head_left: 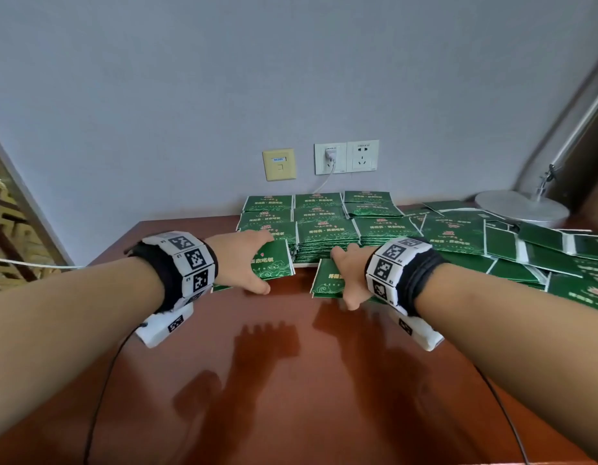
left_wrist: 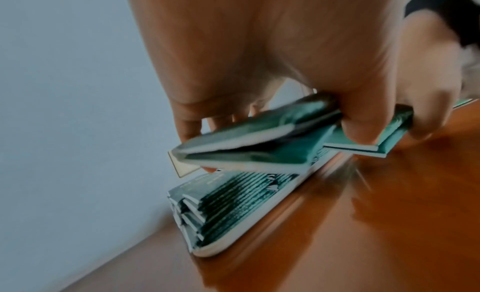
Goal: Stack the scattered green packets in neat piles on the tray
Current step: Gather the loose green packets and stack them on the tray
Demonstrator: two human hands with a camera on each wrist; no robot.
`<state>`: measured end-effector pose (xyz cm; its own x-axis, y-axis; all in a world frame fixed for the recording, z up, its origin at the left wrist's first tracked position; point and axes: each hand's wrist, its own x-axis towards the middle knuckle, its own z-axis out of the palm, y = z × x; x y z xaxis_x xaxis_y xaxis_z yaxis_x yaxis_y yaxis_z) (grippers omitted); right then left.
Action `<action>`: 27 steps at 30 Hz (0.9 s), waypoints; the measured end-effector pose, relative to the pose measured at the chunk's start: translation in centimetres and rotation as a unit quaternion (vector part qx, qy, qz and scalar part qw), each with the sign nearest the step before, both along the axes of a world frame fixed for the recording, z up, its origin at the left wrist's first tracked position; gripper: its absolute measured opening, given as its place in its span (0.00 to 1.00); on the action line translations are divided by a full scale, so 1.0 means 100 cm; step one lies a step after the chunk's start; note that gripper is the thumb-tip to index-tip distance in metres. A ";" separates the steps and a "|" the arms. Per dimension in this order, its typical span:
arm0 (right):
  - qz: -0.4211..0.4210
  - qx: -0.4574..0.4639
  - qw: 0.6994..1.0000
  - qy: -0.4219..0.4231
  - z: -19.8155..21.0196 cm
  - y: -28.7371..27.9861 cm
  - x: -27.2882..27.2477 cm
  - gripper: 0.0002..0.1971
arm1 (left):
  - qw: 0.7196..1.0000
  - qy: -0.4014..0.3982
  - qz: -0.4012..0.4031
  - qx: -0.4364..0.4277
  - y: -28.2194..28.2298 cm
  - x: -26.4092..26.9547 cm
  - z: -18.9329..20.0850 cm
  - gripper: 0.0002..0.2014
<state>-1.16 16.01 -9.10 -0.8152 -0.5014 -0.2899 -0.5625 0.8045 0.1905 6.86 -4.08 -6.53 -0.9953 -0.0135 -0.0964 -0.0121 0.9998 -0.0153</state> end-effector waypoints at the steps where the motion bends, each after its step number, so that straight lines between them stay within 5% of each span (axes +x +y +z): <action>1: 0.008 -0.007 1.000 0.000 0.003 0.000 -0.003 0.40 | 1.000 -0.001 0.000 -0.009 -0.002 -0.004 0.003 0.49; 10: 0.062 -0.085 0.992 0.068 0.039 -0.003 -0.047 0.46 | 0.999 0.005 -0.004 -0.038 -0.022 -0.050 0.022 0.51; 27: 0.057 -0.031 0.997 0.043 0.040 -0.058 -0.099 0.53 | 0.997 -0.016 -0.042 -0.059 -0.043 -0.117 -0.004 0.50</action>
<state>-11.02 10.24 -5.08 -0.7726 -0.6063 -0.1881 -0.6344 0.7483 0.1939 -4.82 -8.37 -6.96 -0.9898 0.0561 -0.1313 0.0735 0.9886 -0.1317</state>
